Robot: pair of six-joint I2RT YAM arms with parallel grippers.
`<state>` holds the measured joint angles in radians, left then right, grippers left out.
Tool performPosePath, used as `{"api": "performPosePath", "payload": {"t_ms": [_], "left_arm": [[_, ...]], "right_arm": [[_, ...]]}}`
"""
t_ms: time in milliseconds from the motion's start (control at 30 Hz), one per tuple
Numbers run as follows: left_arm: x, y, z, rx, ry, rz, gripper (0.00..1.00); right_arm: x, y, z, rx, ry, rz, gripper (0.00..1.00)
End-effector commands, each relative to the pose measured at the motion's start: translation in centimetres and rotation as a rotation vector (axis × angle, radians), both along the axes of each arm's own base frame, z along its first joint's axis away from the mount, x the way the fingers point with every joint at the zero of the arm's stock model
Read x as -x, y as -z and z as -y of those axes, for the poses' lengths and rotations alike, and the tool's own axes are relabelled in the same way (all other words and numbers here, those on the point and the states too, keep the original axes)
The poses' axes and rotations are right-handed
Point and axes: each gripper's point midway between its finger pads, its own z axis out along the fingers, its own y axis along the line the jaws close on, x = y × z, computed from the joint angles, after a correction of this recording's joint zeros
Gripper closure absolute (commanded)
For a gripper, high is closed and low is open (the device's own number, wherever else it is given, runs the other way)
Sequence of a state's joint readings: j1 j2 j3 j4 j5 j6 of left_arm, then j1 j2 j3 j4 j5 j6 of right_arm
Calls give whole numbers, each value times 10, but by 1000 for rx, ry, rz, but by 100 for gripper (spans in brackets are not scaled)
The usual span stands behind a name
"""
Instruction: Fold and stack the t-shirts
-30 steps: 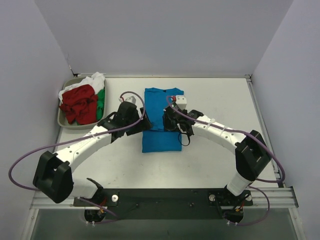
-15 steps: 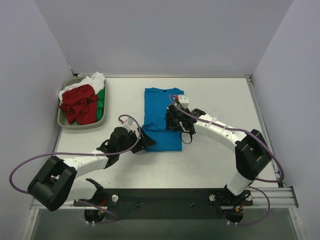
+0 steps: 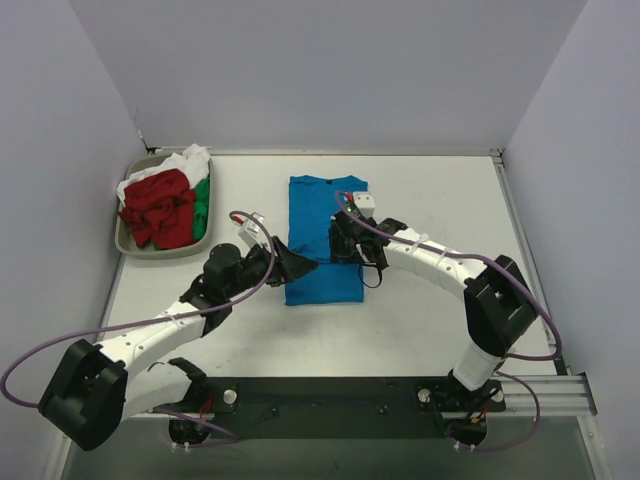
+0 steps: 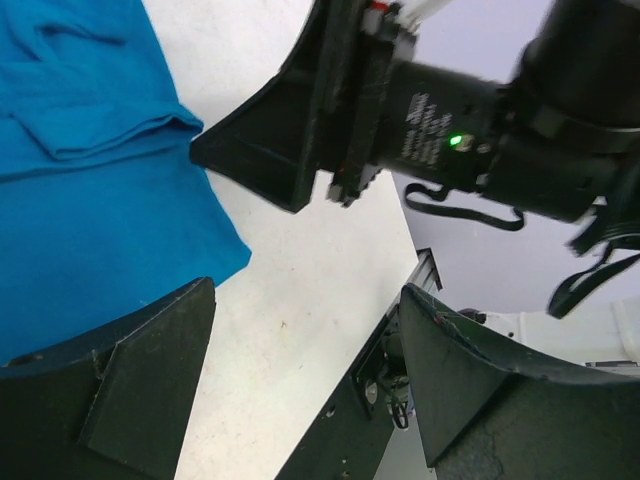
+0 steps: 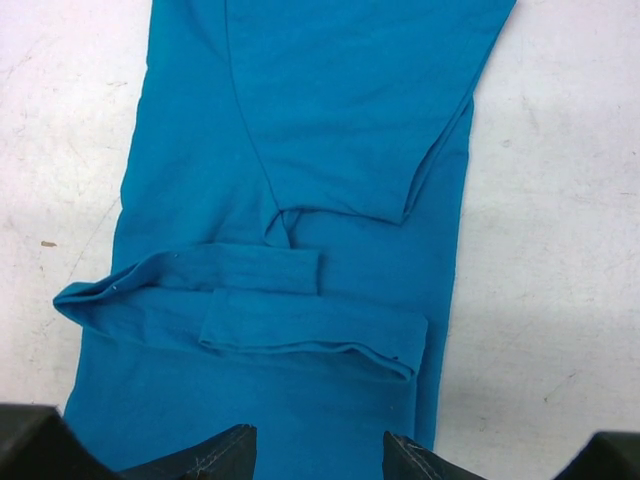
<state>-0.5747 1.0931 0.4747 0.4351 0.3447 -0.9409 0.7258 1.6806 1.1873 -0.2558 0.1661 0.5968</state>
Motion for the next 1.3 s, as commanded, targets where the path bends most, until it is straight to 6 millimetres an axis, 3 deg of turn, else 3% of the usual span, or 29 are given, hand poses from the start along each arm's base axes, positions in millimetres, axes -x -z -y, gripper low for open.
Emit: {"api": "performPosePath", "payload": {"t_ms": [0,200,233,300,467,700,900,1267], "left_arm": [[6,23,6,49,48,-22,17],[16,56,9,118,85,-56,17],[16,50,11,148,92,-23,17],[18,65,12,145,104,-49,17],[18,69,17,183,137,-36,17],[20,95,19,197,148,-80,18],[25,112,16,191,142,-117,18],[33,117,9,186,139,-126,18]], "right_arm": [[-8,-13,1,-13,1,32,48],[-15,-24,16,-42,25,43,48],[-16,-26,16,-47,21,44,48],[-18,-31,20,-56,26,52,48],[-17,-33,18,-60,6,49,48],[-5,-13,1,-80,-27,-25,48],[3,9,-27,-119,-87,-101,48],[-5,27,-61,-146,-130,-143,41]]}}
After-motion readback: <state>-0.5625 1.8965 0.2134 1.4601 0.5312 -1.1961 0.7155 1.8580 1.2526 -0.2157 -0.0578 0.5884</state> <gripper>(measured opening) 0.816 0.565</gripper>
